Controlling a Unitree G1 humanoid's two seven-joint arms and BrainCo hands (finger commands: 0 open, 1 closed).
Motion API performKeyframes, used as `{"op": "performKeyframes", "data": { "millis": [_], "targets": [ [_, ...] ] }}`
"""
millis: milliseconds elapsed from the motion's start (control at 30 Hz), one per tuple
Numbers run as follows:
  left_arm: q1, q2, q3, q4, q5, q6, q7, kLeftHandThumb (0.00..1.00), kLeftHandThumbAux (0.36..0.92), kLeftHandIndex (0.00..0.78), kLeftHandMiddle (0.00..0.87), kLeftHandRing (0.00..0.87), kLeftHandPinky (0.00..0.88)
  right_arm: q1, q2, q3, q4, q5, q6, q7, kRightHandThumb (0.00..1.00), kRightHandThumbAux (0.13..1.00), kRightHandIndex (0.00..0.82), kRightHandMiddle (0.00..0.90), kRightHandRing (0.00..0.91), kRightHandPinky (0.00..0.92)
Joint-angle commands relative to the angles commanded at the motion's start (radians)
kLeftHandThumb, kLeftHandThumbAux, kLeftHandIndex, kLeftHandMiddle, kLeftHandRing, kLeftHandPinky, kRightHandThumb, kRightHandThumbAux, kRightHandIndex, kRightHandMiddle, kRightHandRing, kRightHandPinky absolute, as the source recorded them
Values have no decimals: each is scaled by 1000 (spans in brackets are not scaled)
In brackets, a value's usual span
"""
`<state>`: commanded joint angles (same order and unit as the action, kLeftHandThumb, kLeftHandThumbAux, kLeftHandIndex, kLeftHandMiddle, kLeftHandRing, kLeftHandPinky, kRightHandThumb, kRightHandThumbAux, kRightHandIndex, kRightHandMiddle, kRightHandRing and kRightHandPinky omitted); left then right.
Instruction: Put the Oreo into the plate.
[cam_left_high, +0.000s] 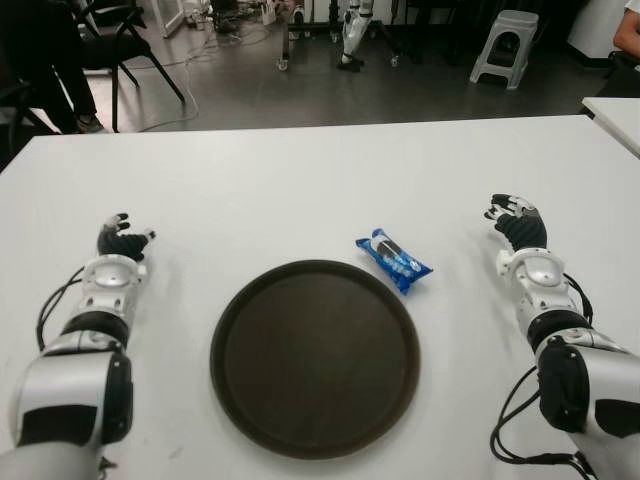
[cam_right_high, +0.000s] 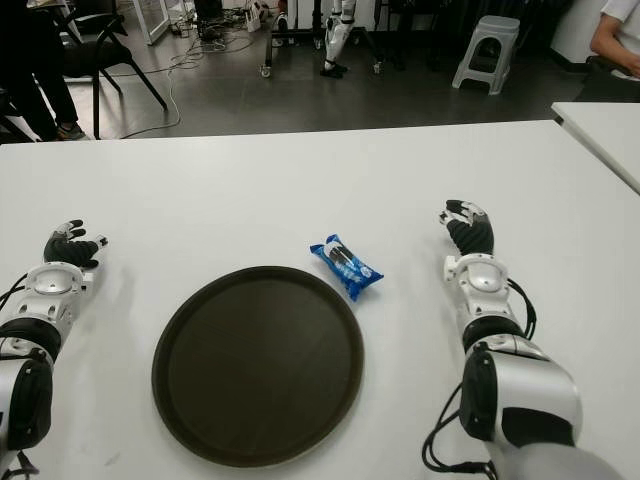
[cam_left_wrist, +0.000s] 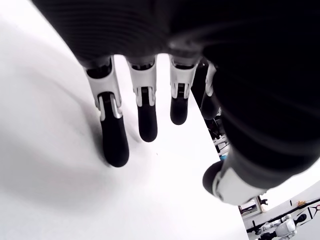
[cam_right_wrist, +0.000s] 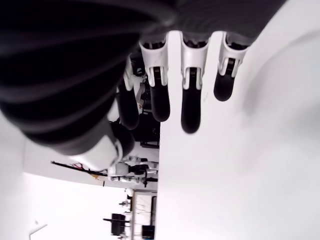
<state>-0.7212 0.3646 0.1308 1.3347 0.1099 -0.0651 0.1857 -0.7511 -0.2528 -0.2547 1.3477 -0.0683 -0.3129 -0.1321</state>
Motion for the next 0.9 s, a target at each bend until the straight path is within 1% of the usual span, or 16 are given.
{"op": "performKeyframes", "data": {
  "millis": [133,400,500,600,733,900],
  "targets": [
    [0,0,2,0,-1,-1,-3,316,744,86,131,153,153,1,0,16,1,-21,8,-34,715,707,422,300,296,296],
    [0,-1,3,0,-1,1,0,318,753,77,121,148,152,2,1,21,2,-25,11,-52,716,709,422,302,300,307],
    [-1,-1,1,-1,1,2,1,318,755,88,125,153,144,2,1,22,2,-28,13,-57,715,710,422,290,281,266],
    [-1,0,-2,-1,4,5,3,325,758,101,132,161,146,2,3,28,2,-35,13,-64,714,710,422,283,271,259],
    [-2,0,-5,-1,7,6,4,327,760,106,140,167,150,2,3,30,1,-38,14,-66,714,711,422,266,246,218],
    [-2,1,-8,-1,9,6,4,327,759,110,146,173,173,2,3,33,1,-40,15,-64,712,711,422,237,206,161]
  ]
}}
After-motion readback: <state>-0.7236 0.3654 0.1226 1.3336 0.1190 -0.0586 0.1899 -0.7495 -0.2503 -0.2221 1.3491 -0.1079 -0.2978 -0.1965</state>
